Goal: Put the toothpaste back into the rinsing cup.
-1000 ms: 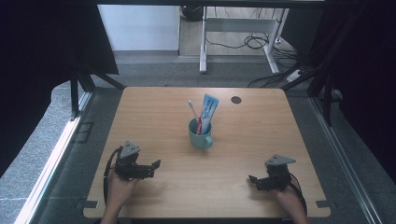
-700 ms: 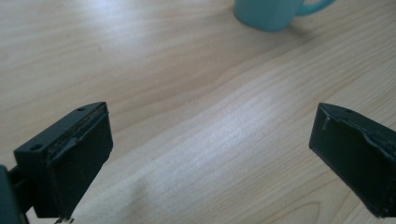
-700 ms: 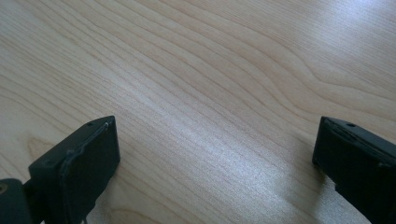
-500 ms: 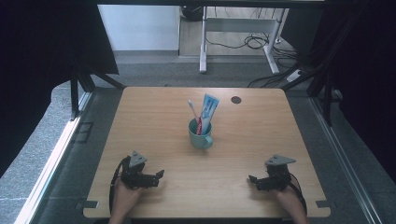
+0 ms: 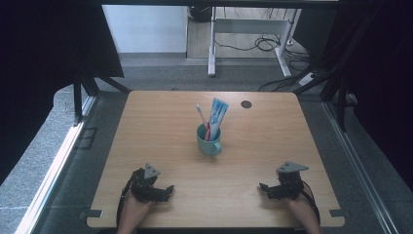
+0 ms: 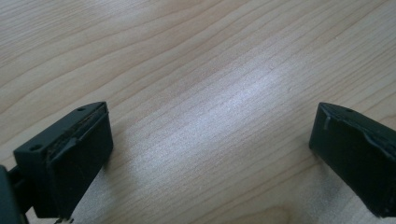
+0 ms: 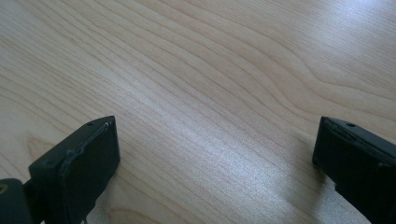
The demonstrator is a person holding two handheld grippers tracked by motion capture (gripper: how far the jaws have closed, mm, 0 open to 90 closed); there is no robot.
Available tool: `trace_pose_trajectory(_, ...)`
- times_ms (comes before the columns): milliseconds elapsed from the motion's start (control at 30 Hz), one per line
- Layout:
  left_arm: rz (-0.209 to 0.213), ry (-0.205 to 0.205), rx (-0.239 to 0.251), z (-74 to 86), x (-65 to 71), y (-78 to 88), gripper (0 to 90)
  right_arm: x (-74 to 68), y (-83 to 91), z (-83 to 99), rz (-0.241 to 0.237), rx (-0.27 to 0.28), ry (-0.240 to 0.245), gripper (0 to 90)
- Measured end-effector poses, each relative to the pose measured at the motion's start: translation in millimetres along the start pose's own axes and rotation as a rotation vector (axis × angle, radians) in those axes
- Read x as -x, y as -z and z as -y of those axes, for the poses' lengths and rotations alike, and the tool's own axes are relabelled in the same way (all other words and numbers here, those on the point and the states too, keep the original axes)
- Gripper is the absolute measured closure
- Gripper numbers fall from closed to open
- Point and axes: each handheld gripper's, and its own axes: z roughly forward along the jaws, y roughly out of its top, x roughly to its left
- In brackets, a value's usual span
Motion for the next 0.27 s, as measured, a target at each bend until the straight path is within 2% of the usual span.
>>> trace_pose_trajectory(267,-0.008,0.012,0.005,0.6,-0.3,-0.2,0.0,-0.1,0.0,0.1,-0.001,0.001,0.0,0.3)
